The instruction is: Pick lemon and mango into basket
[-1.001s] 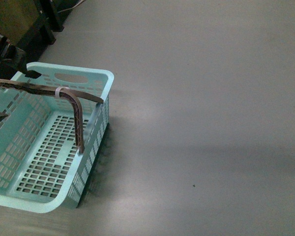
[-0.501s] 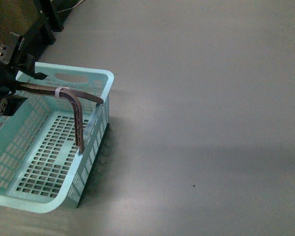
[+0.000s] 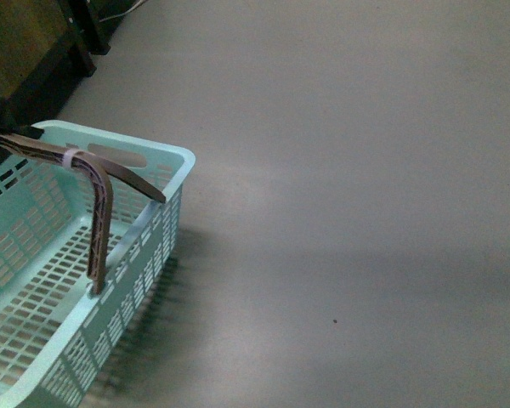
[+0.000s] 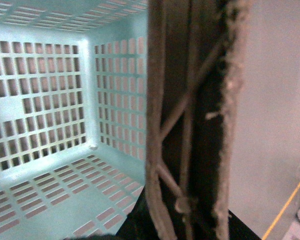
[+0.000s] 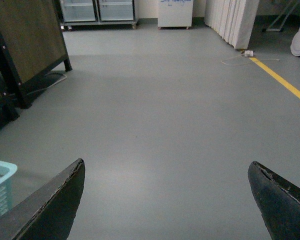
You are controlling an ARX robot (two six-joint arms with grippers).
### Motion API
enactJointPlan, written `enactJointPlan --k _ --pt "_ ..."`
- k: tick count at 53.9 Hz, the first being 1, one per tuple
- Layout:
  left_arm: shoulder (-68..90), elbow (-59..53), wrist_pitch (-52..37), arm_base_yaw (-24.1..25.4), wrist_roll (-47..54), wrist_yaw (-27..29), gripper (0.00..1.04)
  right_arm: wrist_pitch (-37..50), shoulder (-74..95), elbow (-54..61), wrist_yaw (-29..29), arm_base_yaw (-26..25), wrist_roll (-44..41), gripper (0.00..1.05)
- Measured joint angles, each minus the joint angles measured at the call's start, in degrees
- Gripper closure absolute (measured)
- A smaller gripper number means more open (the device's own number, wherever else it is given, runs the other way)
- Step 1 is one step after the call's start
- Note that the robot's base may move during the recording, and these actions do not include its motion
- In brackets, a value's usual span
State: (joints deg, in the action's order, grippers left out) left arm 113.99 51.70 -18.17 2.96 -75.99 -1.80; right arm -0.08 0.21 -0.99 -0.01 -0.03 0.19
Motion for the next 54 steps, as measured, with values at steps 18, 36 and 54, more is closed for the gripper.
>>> enactJointPlan --k 18,36,54 --pt "-44.2 -8.3 18.6 1.4 -9.5 -4.2 1.0 0.0 0.0 0.0 0.0 0.0 0.0 0.09" --pt "-59.6 -2.7 31.5 -1.0 -13.0 -4.2 1.0 0.0 0.0 0.0 0.0 0.0 0.0 0.09" --pt "-60.6 -1.6 31.7 -1.1 -11.9 -3.6 1.0 0.0 0.0 0.0 0.0 0.0 0.0 0.09"
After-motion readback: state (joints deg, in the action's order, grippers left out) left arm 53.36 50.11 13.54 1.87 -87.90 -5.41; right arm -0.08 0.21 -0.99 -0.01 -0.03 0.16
